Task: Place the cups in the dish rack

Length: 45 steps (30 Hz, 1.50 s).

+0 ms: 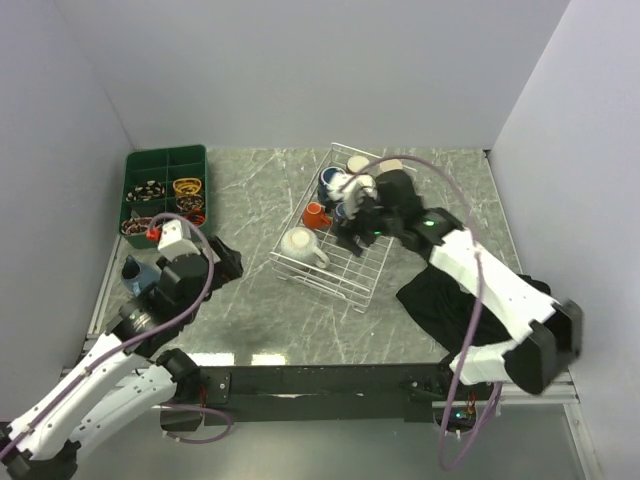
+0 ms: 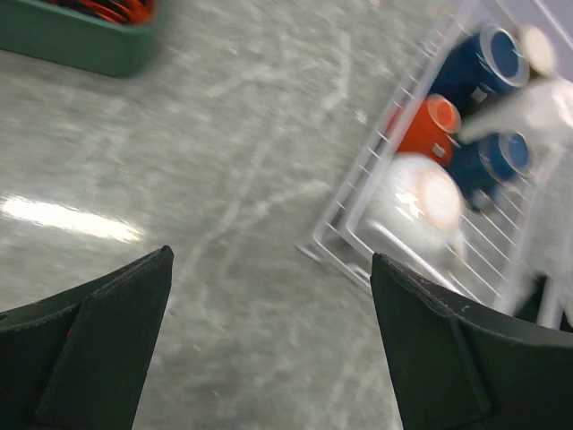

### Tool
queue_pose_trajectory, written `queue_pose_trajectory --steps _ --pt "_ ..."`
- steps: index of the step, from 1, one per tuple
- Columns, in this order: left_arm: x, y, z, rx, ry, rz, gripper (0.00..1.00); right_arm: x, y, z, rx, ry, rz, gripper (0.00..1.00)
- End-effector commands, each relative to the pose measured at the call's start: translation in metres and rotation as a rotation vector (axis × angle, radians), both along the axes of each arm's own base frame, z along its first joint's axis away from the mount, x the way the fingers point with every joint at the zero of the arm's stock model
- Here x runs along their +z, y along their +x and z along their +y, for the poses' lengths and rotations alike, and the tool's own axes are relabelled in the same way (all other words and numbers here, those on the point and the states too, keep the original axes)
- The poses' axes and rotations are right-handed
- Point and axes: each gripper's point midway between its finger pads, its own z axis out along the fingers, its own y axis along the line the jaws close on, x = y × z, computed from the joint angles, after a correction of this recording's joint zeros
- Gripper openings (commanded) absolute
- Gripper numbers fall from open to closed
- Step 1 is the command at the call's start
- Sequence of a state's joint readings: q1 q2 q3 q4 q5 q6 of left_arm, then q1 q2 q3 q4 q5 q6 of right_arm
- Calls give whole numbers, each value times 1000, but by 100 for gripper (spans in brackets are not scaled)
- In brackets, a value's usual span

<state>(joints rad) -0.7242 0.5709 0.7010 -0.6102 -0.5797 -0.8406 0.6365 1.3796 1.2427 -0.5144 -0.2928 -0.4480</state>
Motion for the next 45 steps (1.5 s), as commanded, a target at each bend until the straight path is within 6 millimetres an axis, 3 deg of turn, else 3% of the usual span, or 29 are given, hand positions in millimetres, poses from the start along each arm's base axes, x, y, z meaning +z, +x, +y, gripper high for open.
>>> queue_pose_trajectory --steps 1,2,3,4,5,6,7,8,10,12,16,23,29,37,45 --pt "20 29 36 101 61 -29 96 23 -21 -33 64 129 -15 80" --pt "14 35 44 114 61 -11 96 26 -16 -48 29 153 -28 81" --pt "5 39 37 52 32 27 96 16 -22 -55 30 162 -7 81" --pt "4 48 61 124 29 32 96 27 -31 -58 55 204 -40 81" --pt "1 52 66 127 16 48 96 27 -30 -70 30 220 -52 84" --pt "-6 56 70 130 2 80 96 14 -37 -74 25 231 -31 86" --pt "-7 58 89 196 -2 92 96 25 -41 -80 25 260 -81 87" --pt "-6 60 97 228 1 99 96 13 -51 -81 45 287 -51 91" --pt "-10 61 126 338 31 124 96 21 -53 -93 12 350 -97 94" --pt "-13 64 142 396 60 146 96 11 -62 -101 28 392 -73 98" --pt "-19 65 177 516 168 206 96 12 -61 -112 -4 403 -53 98" --pt "-16 57 213 679 318 304 96 7 -59 -116 -13 389 -56 98" --pt "-14 56 228 729 400 328 96 -4 -53 -128 -52 400 -30 98" --pt "-46 63 238 755 450 423 99 -13 -45 -164 -160 451 -6 98" --pt "-77 81 235 660 358 438 88 -13 -47 -187 -247 492 -41 100"
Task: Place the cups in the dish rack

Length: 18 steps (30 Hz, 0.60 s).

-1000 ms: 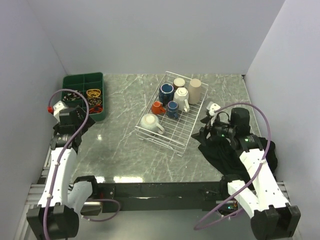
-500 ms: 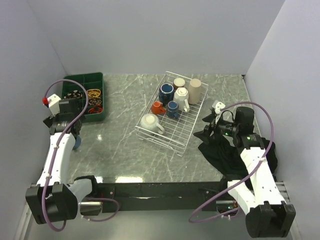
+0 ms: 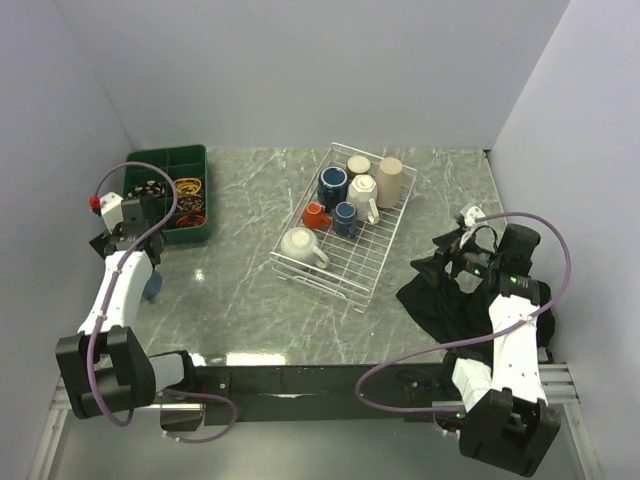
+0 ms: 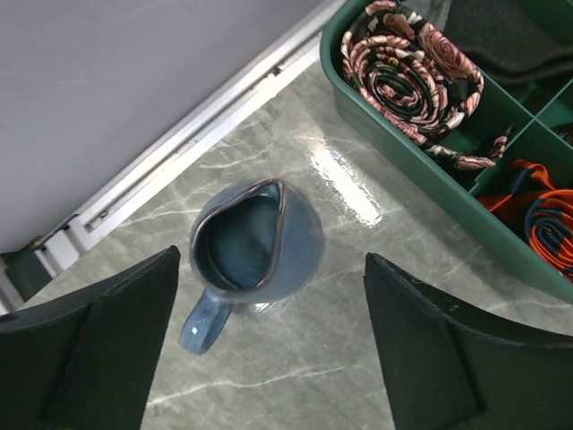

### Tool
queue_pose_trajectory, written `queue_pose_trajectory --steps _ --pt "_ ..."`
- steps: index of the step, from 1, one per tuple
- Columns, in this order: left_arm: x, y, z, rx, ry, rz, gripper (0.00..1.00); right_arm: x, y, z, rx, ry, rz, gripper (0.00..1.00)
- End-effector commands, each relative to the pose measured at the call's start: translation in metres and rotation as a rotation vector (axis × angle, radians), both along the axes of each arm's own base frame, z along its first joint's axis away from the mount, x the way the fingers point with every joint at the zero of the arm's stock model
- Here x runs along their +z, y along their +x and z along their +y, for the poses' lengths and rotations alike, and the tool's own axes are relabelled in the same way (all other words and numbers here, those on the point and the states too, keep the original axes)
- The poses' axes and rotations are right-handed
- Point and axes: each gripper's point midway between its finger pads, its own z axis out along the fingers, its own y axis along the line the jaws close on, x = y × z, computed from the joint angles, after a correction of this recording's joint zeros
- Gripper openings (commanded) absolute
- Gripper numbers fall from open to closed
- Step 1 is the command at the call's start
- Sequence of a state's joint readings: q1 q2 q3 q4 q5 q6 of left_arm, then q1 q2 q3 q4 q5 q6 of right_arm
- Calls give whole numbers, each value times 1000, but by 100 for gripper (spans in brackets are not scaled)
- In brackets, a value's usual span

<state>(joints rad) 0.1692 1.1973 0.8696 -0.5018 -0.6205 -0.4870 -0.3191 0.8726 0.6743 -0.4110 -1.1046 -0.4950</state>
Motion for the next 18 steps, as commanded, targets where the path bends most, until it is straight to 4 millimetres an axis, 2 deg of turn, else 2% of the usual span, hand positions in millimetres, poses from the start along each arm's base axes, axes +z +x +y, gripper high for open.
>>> queue_pose_trajectory --steps 1,4,6,12,16,18 --pt "-12 19 0 -55 -67 -29 84 9 -6 -1 13 28 -61 100" --pt "-24 26 -7 -99 -130 -16 78 7 -6 -5 -2 36 -58 100" --pt "-27 27 -9 -110 -147 -22 77 7 -5 -7 -5 31 -57 100" --pt "-41 22 -7 -92 -175 3 67 9 -6 -6 1 30 -63 100" --pt "-50 20 -6 -79 -189 28 65 12 -8 -5 9 32 -72 100" --pt "-54 18 -7 -76 -201 38 61 14 -10 -3 21 36 -80 100"
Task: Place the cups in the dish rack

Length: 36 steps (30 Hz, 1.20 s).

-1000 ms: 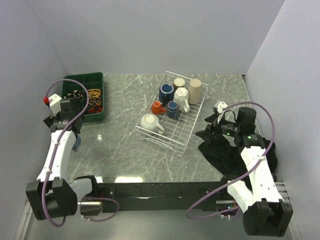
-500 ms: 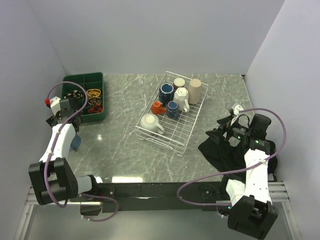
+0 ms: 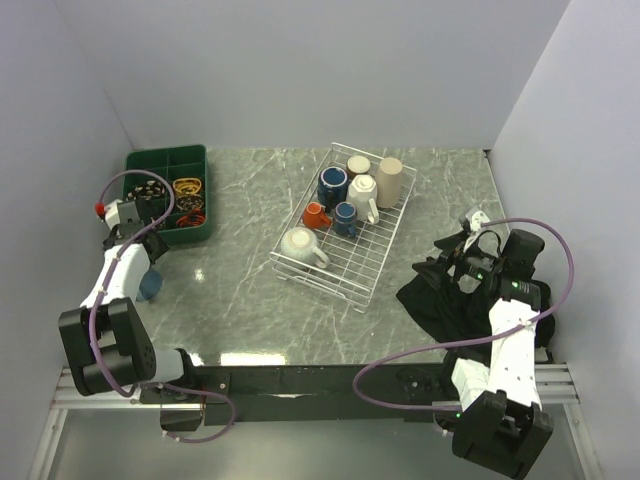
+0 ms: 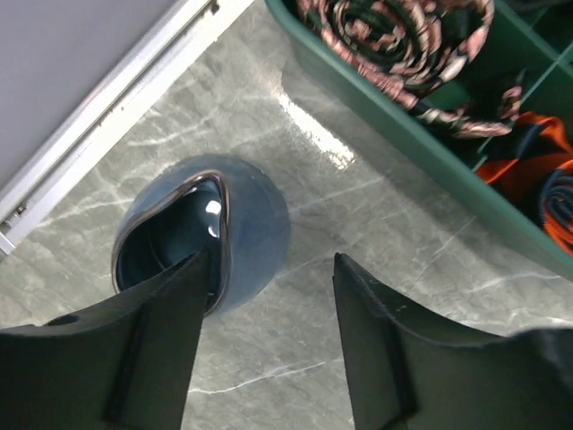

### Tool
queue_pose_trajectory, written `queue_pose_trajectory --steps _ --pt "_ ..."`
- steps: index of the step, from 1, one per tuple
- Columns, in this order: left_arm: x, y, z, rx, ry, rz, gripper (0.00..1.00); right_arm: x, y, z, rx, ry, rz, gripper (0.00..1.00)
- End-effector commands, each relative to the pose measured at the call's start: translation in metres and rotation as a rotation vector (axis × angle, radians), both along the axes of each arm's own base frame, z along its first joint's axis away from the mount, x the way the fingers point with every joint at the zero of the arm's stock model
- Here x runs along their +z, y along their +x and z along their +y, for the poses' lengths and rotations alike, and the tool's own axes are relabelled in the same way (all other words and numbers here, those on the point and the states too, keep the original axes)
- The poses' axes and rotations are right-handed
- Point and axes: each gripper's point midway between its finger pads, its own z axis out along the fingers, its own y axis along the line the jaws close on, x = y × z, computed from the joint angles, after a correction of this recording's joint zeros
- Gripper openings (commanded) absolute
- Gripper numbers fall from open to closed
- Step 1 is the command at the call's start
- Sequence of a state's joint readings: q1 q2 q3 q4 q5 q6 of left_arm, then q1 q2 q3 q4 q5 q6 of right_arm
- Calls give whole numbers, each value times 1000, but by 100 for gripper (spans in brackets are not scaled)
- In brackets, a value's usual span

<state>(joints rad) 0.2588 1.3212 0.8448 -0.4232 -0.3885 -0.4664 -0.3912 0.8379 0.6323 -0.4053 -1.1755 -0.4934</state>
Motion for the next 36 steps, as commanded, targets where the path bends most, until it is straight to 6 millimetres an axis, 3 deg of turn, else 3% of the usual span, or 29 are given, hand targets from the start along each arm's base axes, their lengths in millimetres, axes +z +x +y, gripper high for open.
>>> queue_pose_trajectory --steps 1,8,17,24,30,36 --pt "-9 1 -3 -6 -33 1 60 17 -3 4 37 -5 -72 100" --pt "-18 -4 -13 -21 -81 14 37 26 -11 10 73 1 -98 100" --pt "-33 -3 -31 -69 -179 39 27 37 -17 14 88 -13 -145 100" --pt "-34 -1 -47 -125 -251 25 3 40 -19 16 98 -9 -153 100" --pt "-16 -1 -68 -188 -324 -61 1 40 -19 16 97 -15 -157 100" --pt "14 -1 -114 -338 -497 -205 1 41 -20 16 100 -21 -166 100"
